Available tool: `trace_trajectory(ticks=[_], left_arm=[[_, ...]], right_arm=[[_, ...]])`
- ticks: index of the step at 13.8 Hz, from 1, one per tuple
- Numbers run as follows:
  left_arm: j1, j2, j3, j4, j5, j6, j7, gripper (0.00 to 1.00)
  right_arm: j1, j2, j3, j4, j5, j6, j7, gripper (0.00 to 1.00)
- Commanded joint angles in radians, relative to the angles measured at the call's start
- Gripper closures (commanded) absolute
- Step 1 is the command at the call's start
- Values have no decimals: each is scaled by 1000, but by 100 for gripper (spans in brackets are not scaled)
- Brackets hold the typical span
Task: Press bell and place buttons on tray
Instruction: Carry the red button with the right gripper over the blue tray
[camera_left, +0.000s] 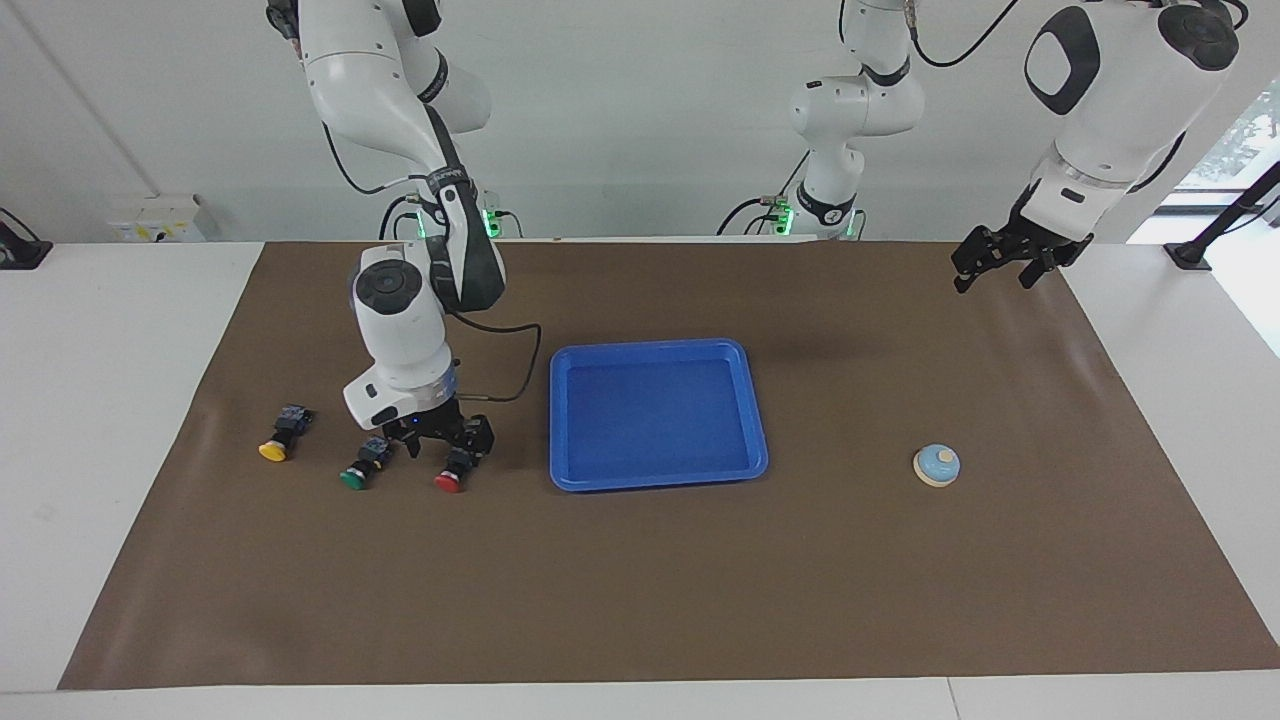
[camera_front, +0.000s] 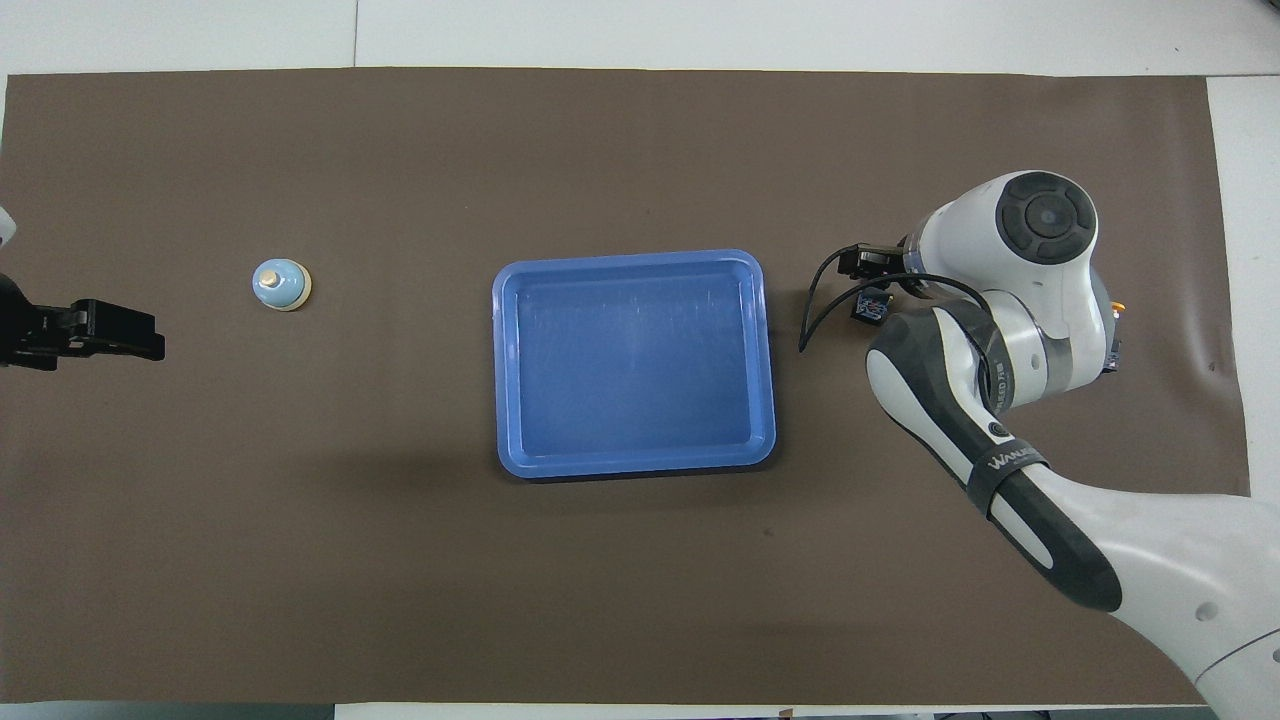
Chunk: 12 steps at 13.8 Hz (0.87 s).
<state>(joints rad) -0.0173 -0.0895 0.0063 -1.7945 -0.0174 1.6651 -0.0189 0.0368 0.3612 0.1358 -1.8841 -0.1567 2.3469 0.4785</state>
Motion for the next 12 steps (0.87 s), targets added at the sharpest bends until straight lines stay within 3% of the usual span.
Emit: trace_trajectory(ticks=[1,8,11,12], left_arm=[[2,-10,1,-2,5,-2,-1,0],[2,-10,1,-2,5,-2,-1,0],[2,-10,1,-2,5,-2,-1,0],[2,-10,1,-2,5,-2,-1,0]], right_arm=[[5,65,7,45,-27,11,58,0],[5,74,8,16,-29,11,51,2],[12,70,10,16,-24,-11,63,19],[12,68,10,16,-24,-18,61,30]])
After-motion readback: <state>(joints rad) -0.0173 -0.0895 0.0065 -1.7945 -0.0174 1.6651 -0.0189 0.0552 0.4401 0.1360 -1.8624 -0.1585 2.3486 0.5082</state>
